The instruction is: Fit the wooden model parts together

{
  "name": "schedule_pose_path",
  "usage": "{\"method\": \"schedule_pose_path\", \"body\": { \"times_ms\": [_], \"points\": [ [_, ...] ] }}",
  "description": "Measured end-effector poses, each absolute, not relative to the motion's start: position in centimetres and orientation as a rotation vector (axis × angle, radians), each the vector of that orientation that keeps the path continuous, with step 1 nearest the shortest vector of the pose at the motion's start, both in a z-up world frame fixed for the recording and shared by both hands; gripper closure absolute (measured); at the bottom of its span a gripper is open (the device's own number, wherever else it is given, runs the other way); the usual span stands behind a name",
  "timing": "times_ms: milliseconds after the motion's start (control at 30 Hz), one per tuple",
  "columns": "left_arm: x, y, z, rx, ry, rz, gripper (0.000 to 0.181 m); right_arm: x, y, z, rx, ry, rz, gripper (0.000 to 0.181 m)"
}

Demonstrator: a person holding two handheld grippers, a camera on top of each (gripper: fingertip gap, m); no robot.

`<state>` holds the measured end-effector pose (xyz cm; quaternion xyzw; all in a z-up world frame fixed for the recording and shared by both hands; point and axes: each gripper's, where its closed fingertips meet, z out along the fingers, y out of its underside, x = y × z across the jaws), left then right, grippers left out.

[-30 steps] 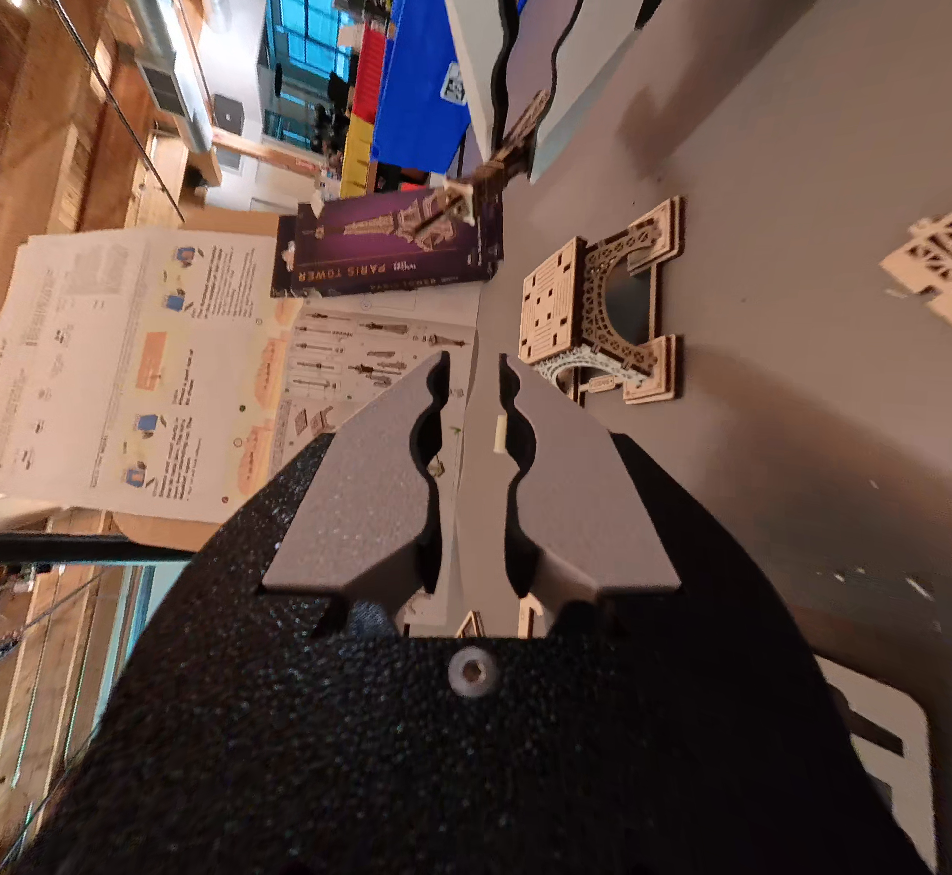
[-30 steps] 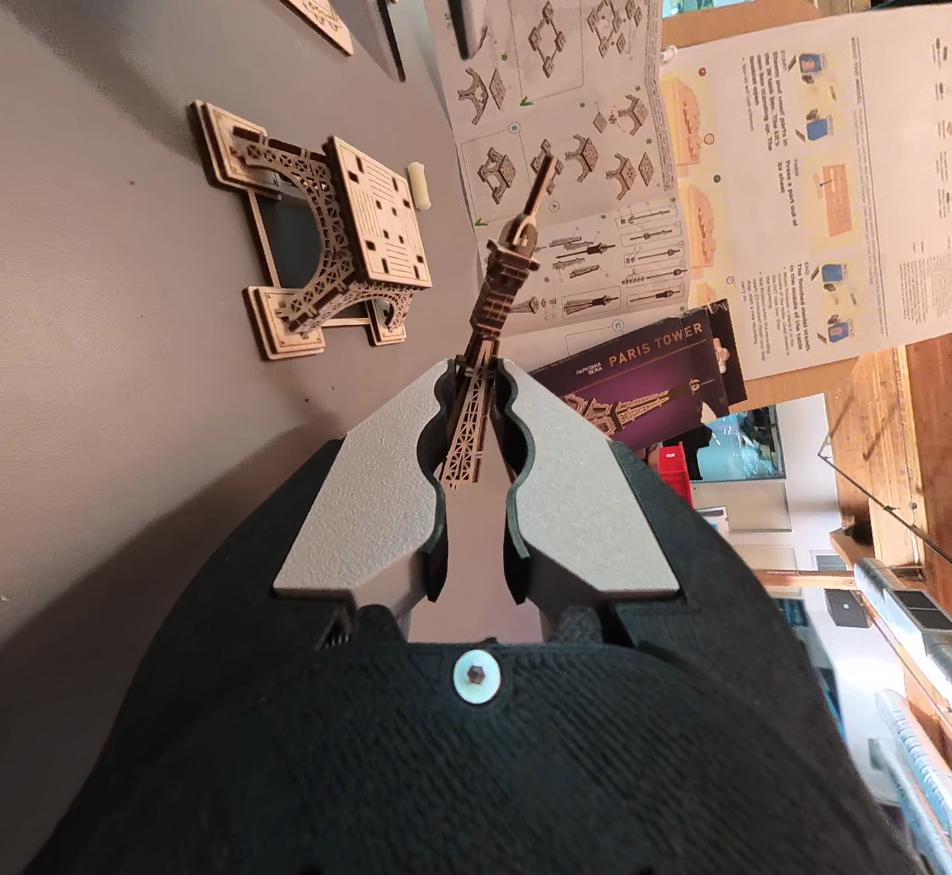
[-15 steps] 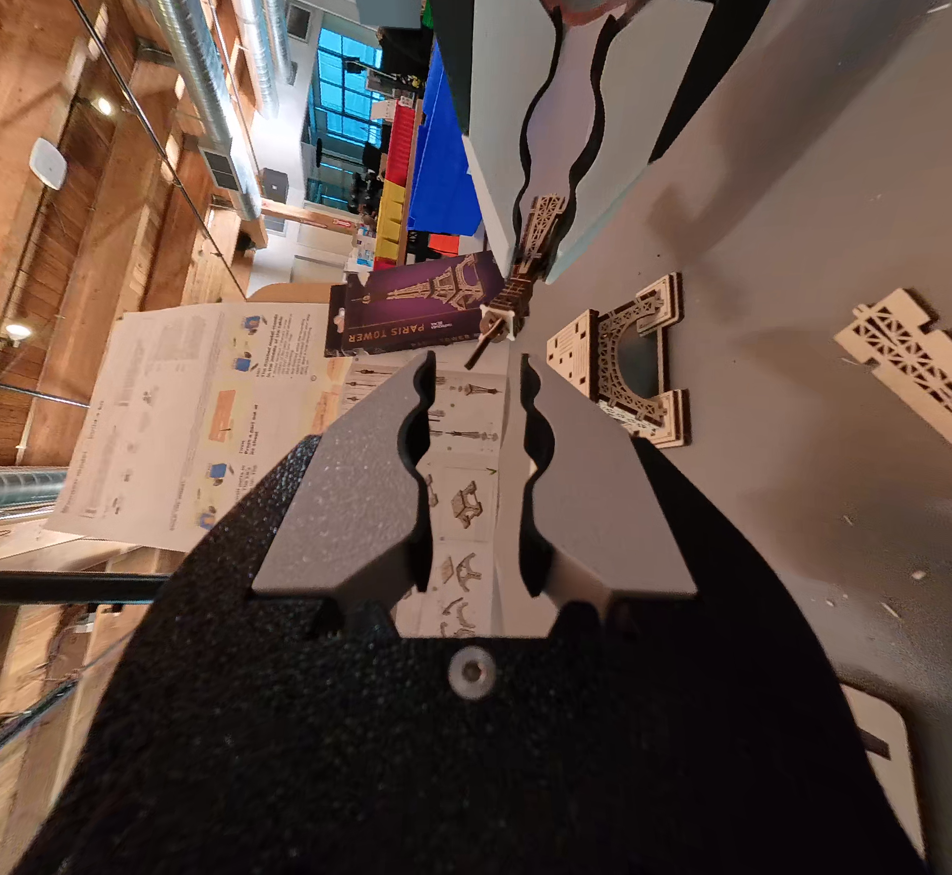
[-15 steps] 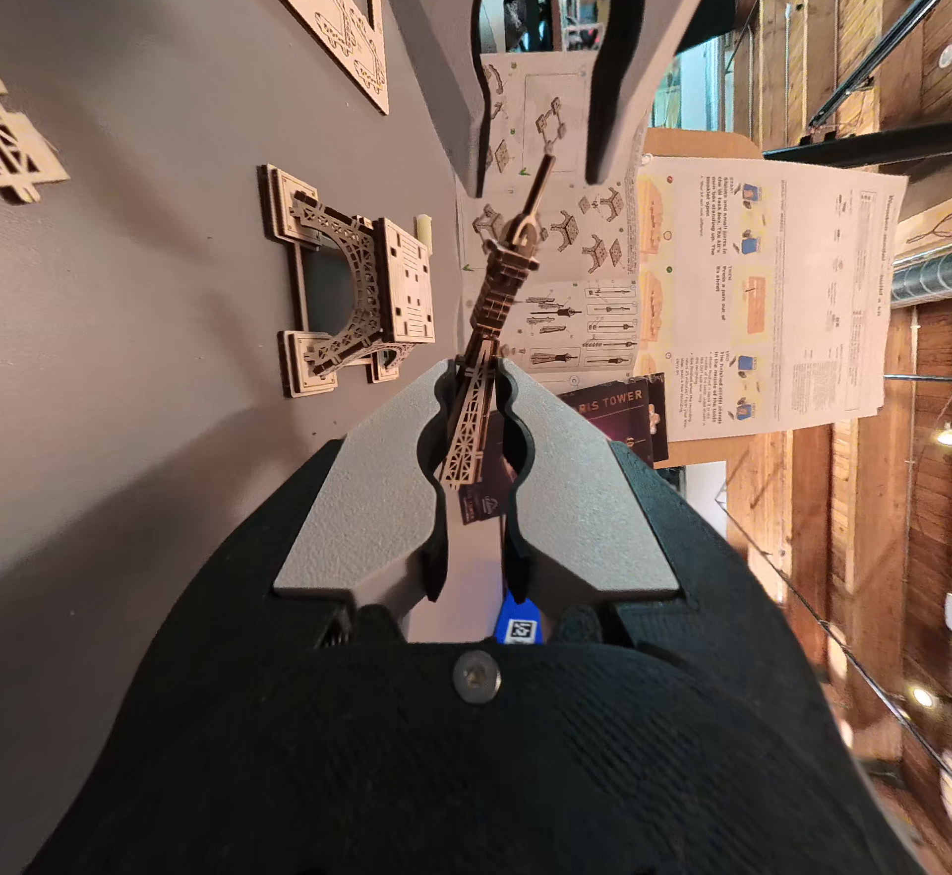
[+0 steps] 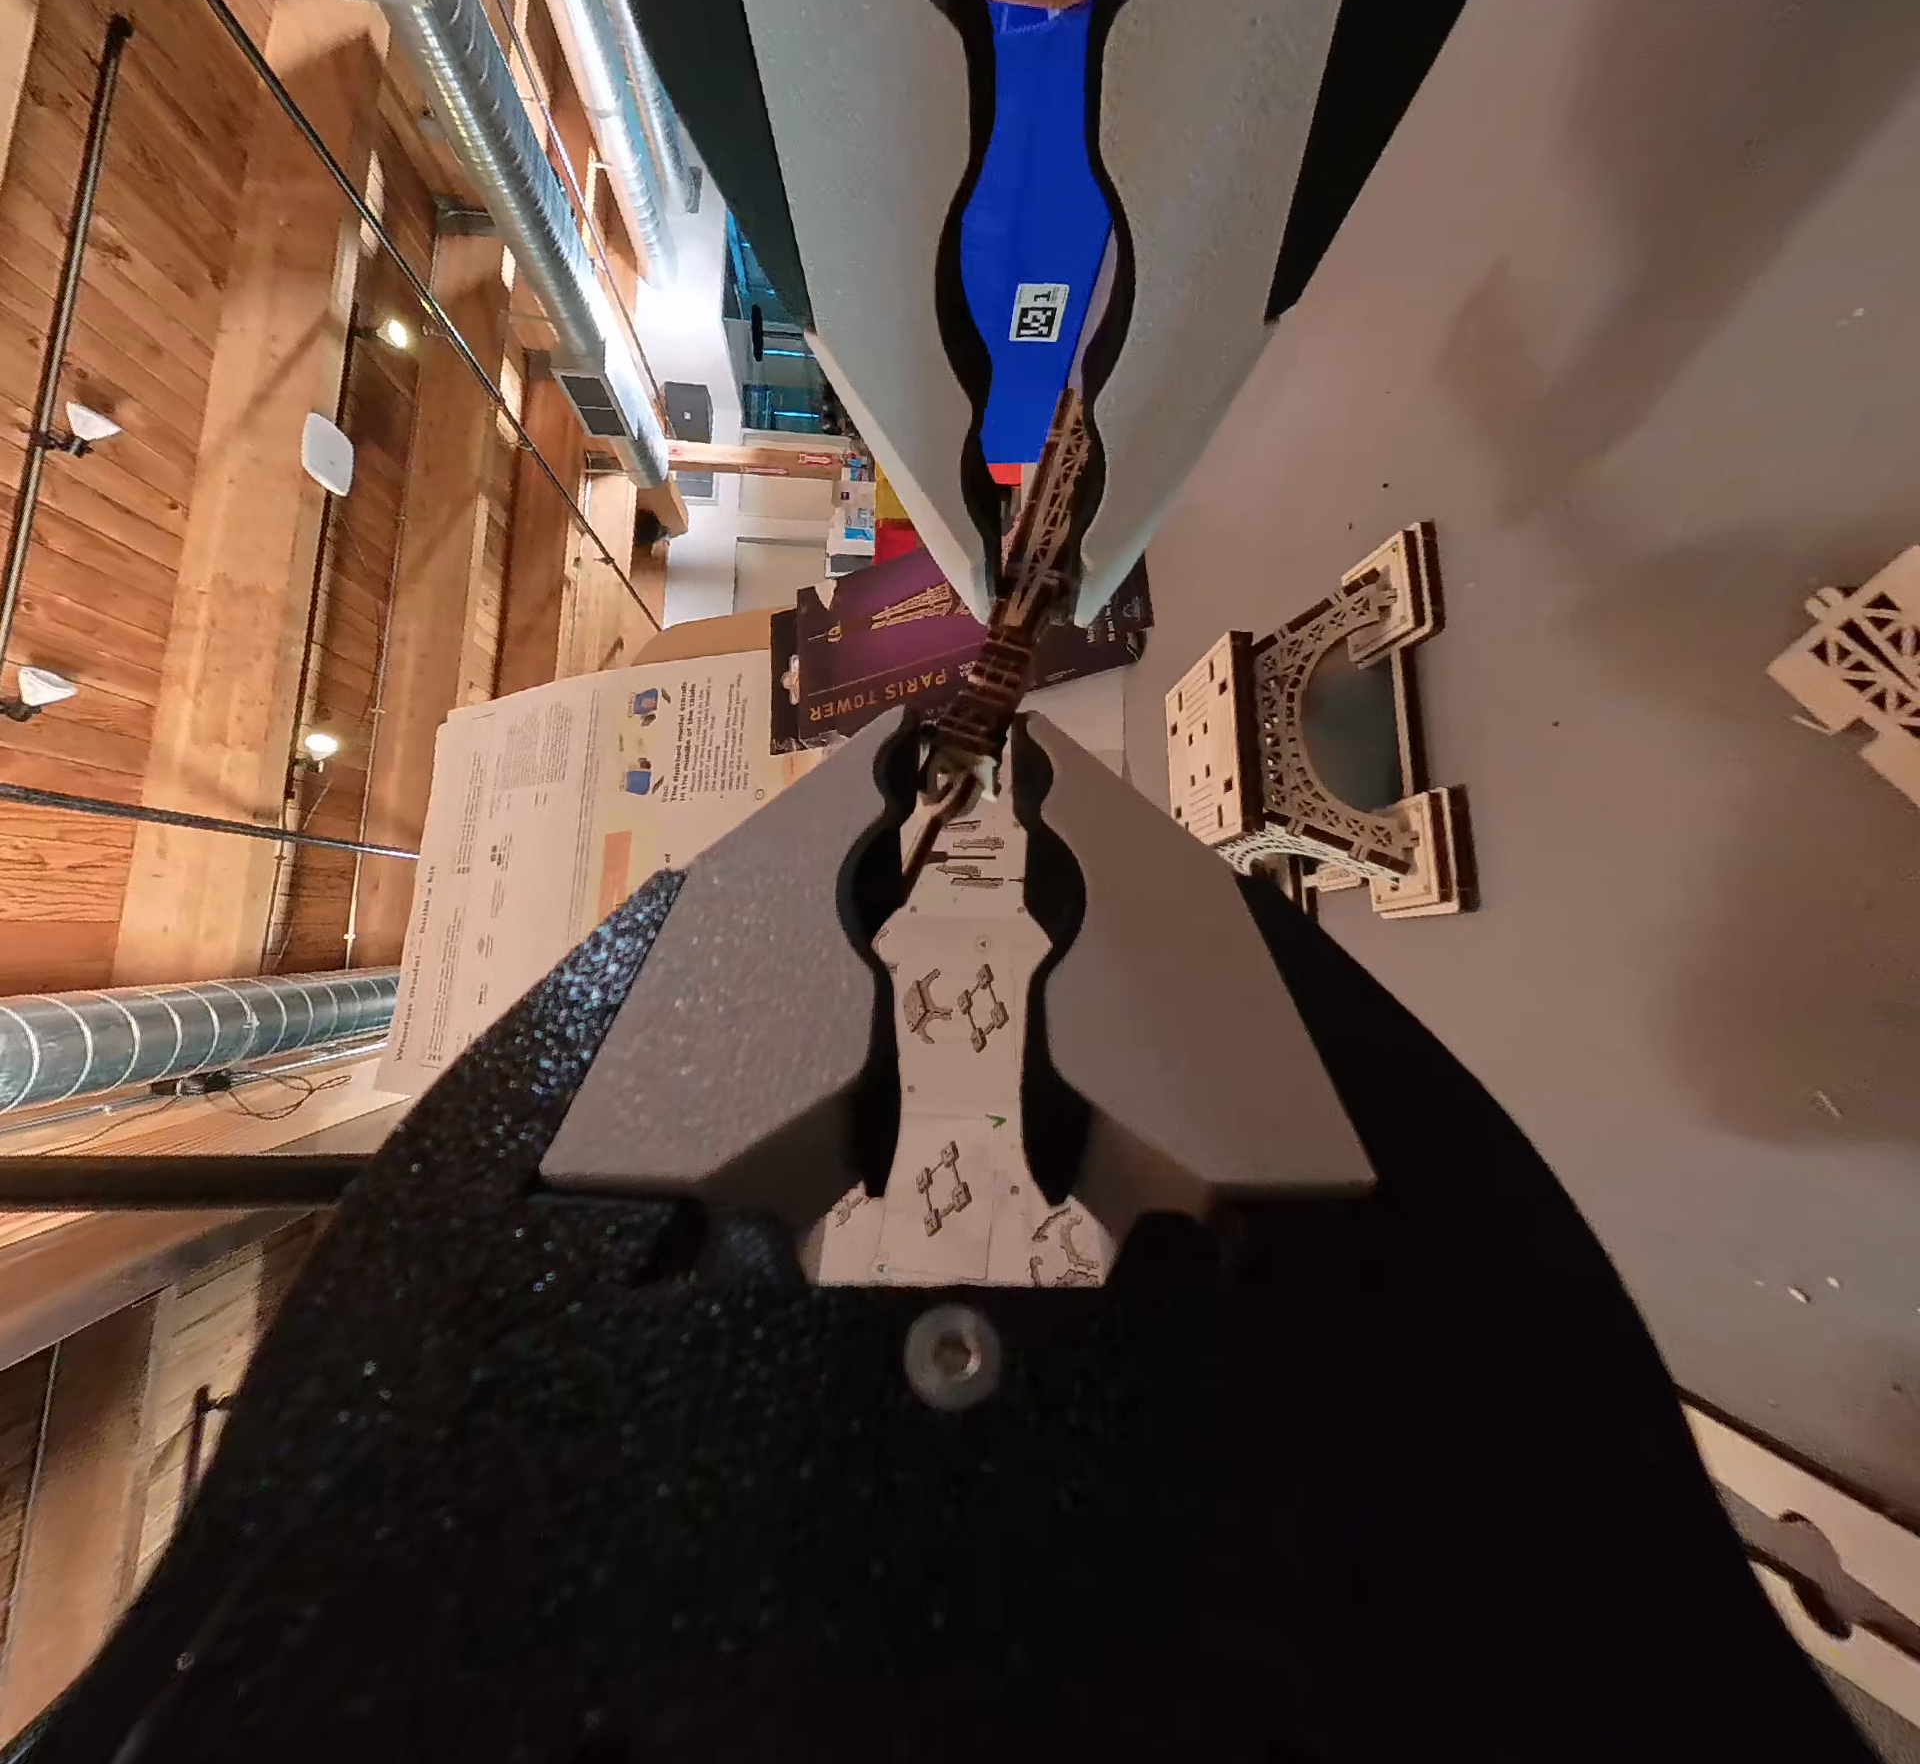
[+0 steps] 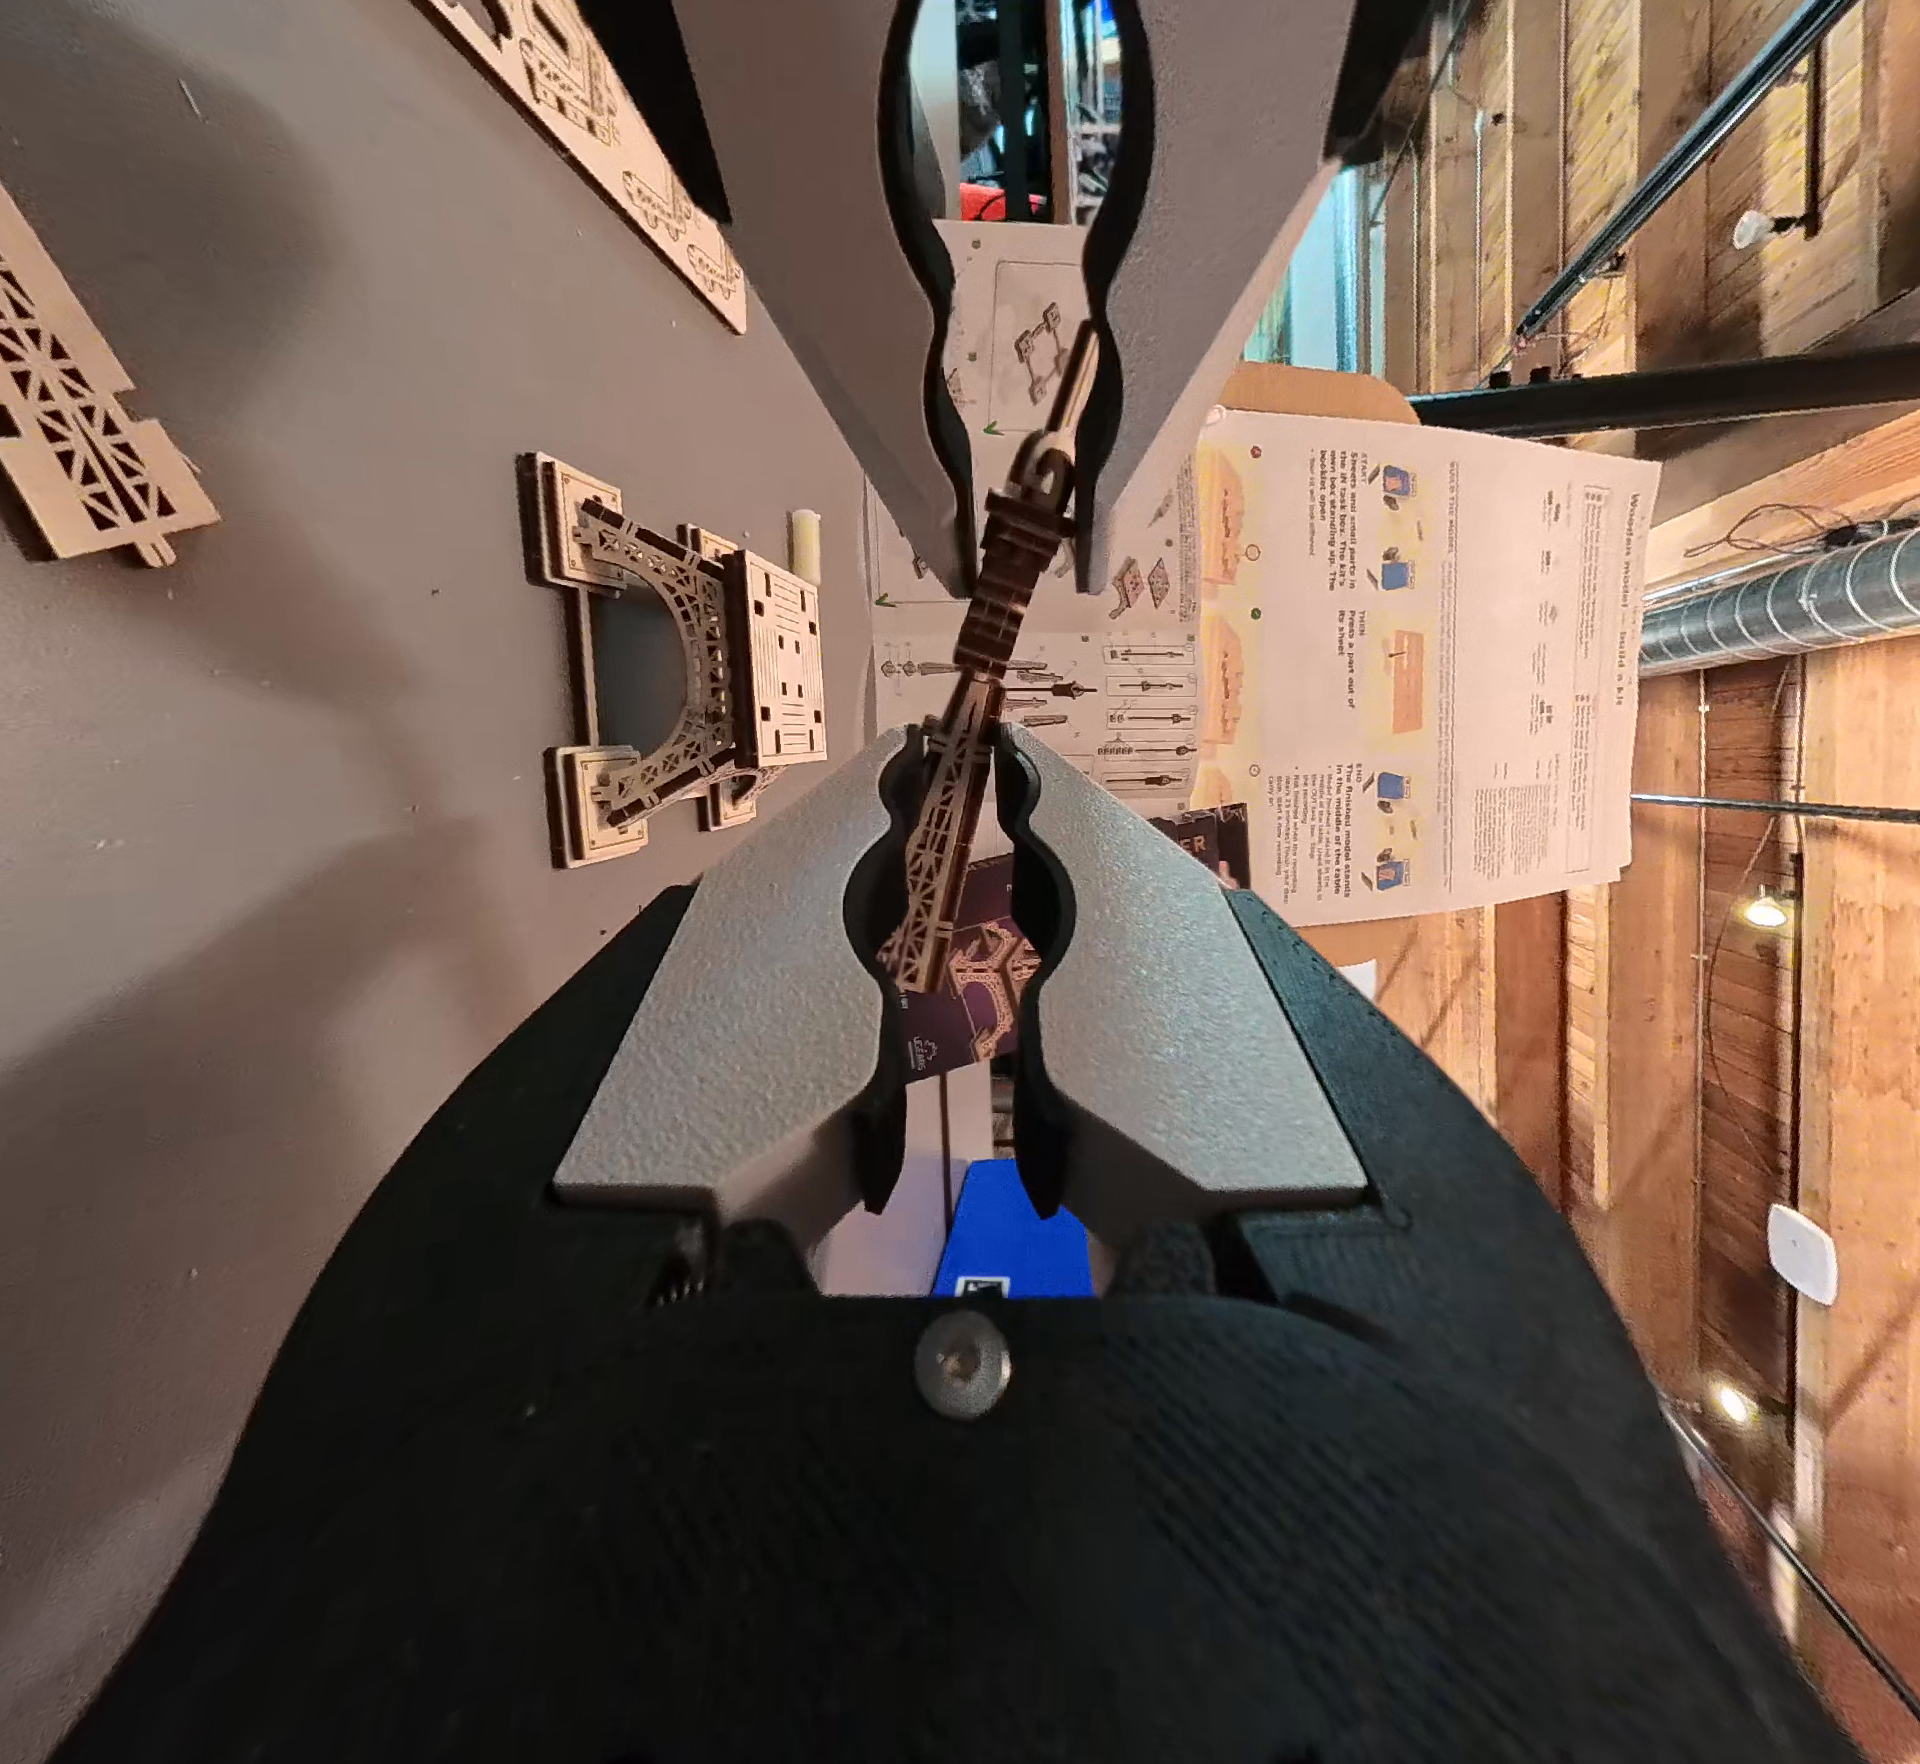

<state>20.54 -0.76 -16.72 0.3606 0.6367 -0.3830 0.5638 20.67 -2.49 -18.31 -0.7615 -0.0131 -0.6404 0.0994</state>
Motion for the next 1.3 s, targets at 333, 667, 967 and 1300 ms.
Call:
{"method": "schedule_pose_path", "body": {
  "times_ms": [333,667,967,1300],
  "points": [
    [20.7,-0.8,-16.9,0.811,1.538,-0.950,0.168,20.4,-2.4,-18.4,-2.195,0.062,-1.695,0.172],
    [20.8,-0.9,-17.9,0.791,1.660,-0.989,0.168,20.3,-2.3,-19.4,-2.250,0.010,-1.625,0.171],
    [22.6,-0.1,-17.9,0.688,1.734,-1.052,0.168,19.6,-2.8,-17.0,-2.061,0.020,-1.488,0.142],
    [22.4,1.5,-15.6,0.548,1.870,-1.515,0.168,18.7,-3.1,-16.0,-1.925,0.063,-1.278,0.138]
  ]
}}
